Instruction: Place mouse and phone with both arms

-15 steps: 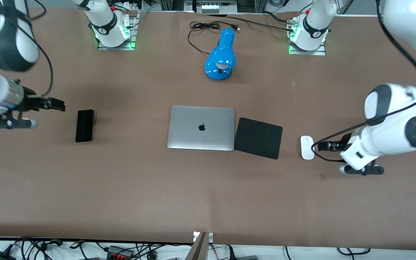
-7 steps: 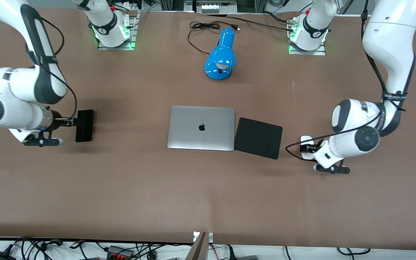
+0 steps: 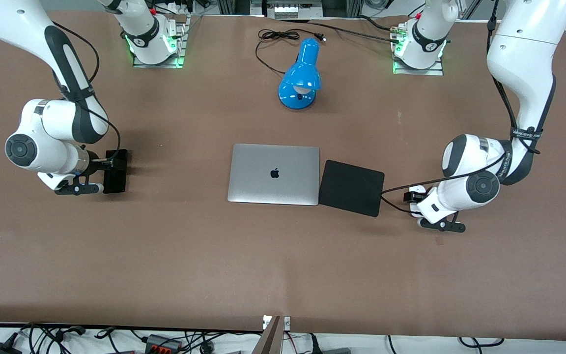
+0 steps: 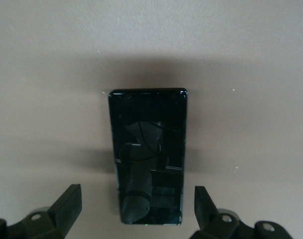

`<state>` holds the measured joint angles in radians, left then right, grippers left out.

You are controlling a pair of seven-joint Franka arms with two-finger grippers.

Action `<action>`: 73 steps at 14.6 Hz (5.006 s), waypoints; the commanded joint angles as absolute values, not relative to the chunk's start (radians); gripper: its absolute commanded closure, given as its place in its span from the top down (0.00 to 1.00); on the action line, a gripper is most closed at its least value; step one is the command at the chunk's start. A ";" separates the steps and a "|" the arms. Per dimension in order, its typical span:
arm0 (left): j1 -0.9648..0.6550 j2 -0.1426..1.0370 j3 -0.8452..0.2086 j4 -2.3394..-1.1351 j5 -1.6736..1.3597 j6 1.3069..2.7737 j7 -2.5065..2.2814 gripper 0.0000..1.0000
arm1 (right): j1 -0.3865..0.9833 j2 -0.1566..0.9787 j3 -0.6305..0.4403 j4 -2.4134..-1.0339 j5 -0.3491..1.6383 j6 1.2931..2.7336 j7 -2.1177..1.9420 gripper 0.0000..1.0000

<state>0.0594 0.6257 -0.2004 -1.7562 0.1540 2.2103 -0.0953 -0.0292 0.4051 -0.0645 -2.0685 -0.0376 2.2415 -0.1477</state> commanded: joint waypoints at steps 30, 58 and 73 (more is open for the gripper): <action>0.026 0.638 -0.262 -1.655 0.166 2.070 -0.075 0.47 | -0.055 0.520 -0.052 -2.043 0.023 2.284 -0.140 1.00; -0.074 0.675 -0.337 -1.596 0.160 2.062 -0.337 1.00 | -0.012 0.422 -0.046 -1.962 0.008 2.088 -0.160 0.27; 0.215 0.497 -0.350 -1.313 0.095 1.470 -0.272 1.00 | 0.366 0.498 -0.046 -1.848 0.155 2.134 0.340 0.27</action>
